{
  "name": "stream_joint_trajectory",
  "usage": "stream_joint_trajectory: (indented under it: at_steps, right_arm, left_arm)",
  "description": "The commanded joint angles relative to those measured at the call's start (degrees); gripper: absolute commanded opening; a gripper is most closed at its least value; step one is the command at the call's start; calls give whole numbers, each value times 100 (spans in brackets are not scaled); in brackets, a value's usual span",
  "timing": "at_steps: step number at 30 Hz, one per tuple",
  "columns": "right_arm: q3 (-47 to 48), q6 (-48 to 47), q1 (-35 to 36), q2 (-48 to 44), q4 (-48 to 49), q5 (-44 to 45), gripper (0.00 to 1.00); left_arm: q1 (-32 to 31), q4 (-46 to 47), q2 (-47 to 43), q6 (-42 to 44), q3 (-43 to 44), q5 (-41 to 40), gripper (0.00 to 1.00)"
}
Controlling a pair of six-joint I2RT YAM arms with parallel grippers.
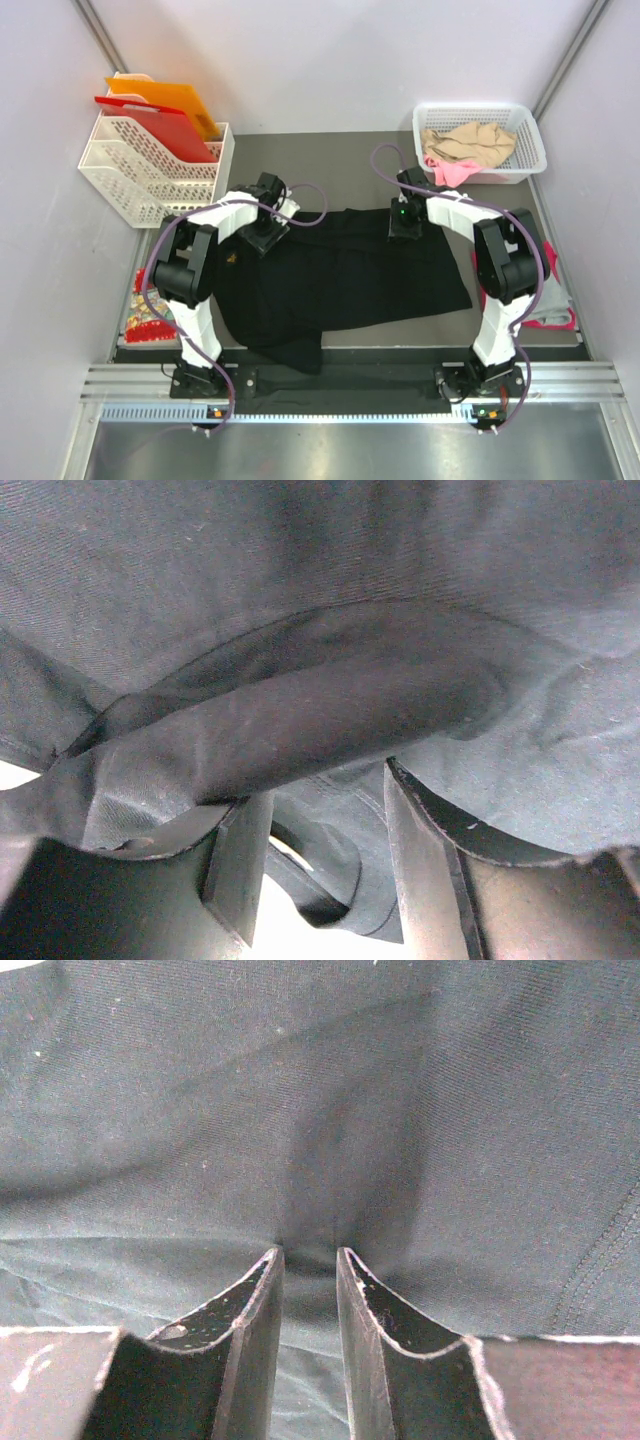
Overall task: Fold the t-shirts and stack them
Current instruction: Fold the flattened tshirt in 1/3 of the way
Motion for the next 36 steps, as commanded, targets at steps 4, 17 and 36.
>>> stream_joint_trajectory:
  at_steps: [4, 17, 36]
  right_arm:
    - [-156, -89, -45, -174, -284, -40, 29]
    - [-86, -72, -45, -148, -319, -67, 29]
    - [-112, -98, -46, -183, -302, -102, 28]
  left_arm:
    - [55, 160, 111, 66, 140, -14, 50]
    - [64, 99, 59, 92, 131, -41, 17]
    - [-59, -2326, -240, -224, 1572, 354, 2]
